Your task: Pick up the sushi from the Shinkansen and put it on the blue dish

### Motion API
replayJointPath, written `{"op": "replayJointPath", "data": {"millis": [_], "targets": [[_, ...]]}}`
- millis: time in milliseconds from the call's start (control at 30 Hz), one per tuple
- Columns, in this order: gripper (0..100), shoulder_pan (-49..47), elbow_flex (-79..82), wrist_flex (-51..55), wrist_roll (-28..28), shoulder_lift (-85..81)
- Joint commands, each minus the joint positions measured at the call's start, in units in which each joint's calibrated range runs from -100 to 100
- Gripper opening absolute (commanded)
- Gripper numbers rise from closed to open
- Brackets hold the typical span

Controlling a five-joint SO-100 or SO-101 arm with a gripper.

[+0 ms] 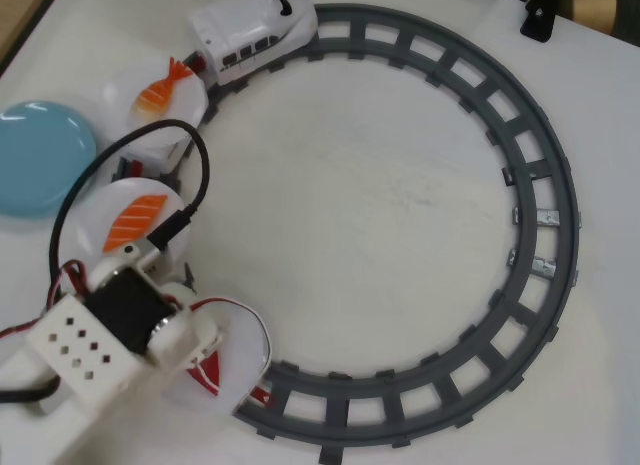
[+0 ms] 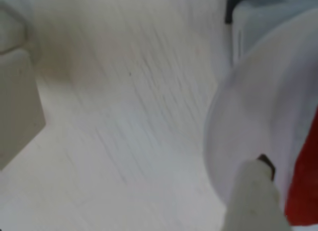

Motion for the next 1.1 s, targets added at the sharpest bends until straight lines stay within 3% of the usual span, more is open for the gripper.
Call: {"op": "replayJointPath", "data": {"millis": [0, 167, 333, 567, 1067], "targets": [[28, -2.1, -0.2, -0.5, -0.4, 0.9], [25, -3.6, 2.3, -3.6, -0.4, 1.7], [1, -3.6, 2.0, -4.2, -1.3, 1.1], [3, -7.3, -1.1, -4.1, -1.8, 0.9], [3, -17.0, -29.6, 3.1, -1.5, 7.6]]}}
